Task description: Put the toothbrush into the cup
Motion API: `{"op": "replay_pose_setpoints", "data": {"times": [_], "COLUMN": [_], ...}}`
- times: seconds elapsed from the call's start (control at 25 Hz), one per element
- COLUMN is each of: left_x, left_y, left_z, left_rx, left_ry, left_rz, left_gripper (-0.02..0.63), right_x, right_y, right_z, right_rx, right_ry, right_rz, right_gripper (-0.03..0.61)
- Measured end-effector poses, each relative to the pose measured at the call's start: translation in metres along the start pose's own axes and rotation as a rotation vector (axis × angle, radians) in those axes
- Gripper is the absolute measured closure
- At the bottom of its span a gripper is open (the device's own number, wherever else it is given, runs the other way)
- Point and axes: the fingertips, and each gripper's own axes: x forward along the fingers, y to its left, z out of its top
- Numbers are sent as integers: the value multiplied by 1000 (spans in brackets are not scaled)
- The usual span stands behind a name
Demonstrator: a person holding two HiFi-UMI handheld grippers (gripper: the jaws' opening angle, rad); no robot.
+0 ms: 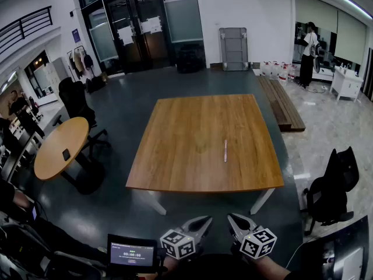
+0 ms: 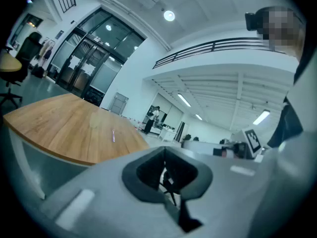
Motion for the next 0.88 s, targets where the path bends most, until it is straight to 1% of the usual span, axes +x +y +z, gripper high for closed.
{"op": "replay_pose_setpoints", "data": {"times": [0.44, 0.72, 0.88], "left_x": [-4, 0, 3], "left_y": [-10, -18, -23], "left_z": [-5, -12, -8], "left_rx": [1, -12, -12], "left_ry": [-5, -11, -23], "left_rz": [-1, 4, 10], "left_gripper": [611, 611, 611], "right_x": [-11, -23, -27], "right_y": [4, 6, 2], "right_z": [-2, 0, 6], "right_rx": [-6, -14, -8], "right_ry": [-3, -7, -8], "right_rz": [0, 30, 35], "right_gripper": [572, 572, 572]}}
